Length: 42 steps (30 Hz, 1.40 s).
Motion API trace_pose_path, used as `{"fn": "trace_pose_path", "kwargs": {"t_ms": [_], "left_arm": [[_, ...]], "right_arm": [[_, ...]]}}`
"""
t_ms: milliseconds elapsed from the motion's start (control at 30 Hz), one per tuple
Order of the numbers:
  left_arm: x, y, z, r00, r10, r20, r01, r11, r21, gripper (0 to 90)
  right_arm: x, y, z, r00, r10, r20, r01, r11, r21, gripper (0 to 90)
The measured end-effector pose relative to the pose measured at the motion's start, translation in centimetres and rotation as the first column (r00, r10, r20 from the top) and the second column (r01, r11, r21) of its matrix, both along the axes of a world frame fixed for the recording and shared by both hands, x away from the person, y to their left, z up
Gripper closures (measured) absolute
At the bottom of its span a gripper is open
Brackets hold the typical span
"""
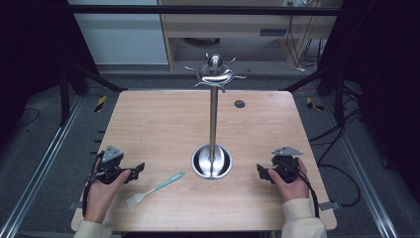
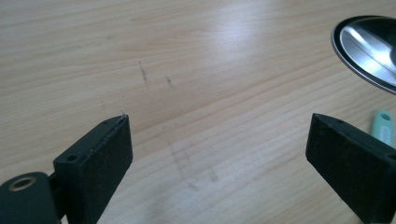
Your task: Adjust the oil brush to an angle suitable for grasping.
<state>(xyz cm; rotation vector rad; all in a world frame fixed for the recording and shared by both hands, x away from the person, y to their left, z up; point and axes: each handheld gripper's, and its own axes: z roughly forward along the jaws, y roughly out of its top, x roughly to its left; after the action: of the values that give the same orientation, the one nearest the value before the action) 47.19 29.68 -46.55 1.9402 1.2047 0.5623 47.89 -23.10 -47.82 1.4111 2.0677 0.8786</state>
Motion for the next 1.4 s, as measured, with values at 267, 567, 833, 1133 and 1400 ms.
{"fn": "trace_pose_path", "kwargs": {"t_ms": [267,567,833,1133,1400], "left_arm": [[-0.4,-0.2,0.7,1.0,-0.008,-0.001,0.008,1.0,0.0,18.3],[-0.8,-2.0,0.8,0.9923,-0.124,0.008,0.123,0.9907,0.058,48.8],[-0.8,-5.2,-0.3,0.9701,-0.237,-0.054,0.242,0.9625,0.123,68.5],[-0.7,-6.8,-1.1,0.949,-0.297,-0.107,0.309,0.9416,0.133,84.8],[-0.6,-7.3,-1.5,0.9385,-0.316,-0.14,0.333,0.9339,0.129,89.9]], "right_arm": [[0.0,-0.1,0.0,1.0,-0.001,-0.003,0.001,1.0,0.007,8.4],[0.1,-0.1,-0.1,1.0,0.0,-0.007,0.0,1.0,-0.002,8.4],[0.1,0.0,-0.1,0.9999,-0.002,-0.012,0.001,1.0,-0.004,8.4],[0.1,0.1,-0.2,0.9998,0.002,-0.017,-0.002,1.0,-0.011,8.4],[0.2,0.1,-0.3,0.9998,0.003,-0.019,-0.003,1.0,-0.014,8.4]]}}
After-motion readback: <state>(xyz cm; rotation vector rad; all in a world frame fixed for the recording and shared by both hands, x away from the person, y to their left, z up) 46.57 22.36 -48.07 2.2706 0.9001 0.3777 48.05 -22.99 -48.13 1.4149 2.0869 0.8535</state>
